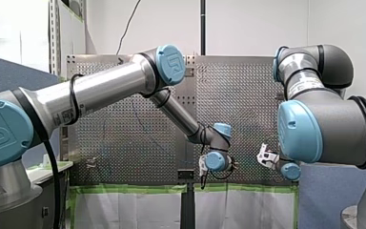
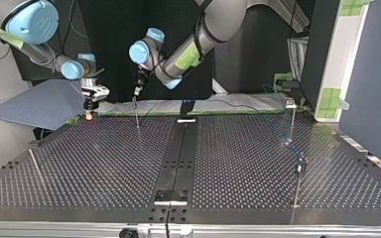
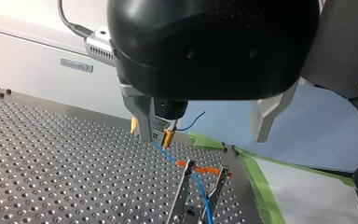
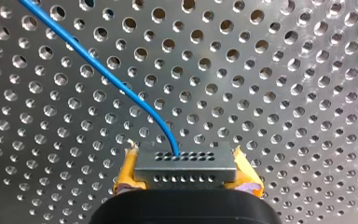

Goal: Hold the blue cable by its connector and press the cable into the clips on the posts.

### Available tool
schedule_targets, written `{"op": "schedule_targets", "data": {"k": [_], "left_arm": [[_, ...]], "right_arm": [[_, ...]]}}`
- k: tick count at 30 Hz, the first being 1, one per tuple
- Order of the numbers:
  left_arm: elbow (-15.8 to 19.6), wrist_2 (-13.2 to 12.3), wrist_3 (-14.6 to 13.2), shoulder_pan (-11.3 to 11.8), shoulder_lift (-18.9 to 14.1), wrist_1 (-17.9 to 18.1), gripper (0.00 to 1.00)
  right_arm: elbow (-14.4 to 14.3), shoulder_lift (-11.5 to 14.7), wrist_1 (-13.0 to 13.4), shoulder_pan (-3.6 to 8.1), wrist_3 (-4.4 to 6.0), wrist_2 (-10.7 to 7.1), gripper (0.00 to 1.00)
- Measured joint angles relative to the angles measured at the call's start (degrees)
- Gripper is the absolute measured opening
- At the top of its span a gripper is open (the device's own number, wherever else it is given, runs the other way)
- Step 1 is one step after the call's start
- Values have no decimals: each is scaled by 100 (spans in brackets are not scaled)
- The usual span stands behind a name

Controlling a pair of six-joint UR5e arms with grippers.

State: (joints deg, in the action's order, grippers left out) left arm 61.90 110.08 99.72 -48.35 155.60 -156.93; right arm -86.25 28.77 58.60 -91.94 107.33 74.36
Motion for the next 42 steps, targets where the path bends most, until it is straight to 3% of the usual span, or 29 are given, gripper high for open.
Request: {"op": "schedule_targets", "data": {"k": [30, 36, 42], "left_arm": [[12, 181, -64, -31, -28, -232, 100], [205, 320, -334, -102, -245, -392, 100], [535, 80, -332, -72, -577, -130, 100]], "right_arm": [[-1, 1, -16, -13, 1, 1, 0], [-1, 1, -17, -16, 0, 0, 0], [0, 0, -12, -18, 3, 4, 0]]}}
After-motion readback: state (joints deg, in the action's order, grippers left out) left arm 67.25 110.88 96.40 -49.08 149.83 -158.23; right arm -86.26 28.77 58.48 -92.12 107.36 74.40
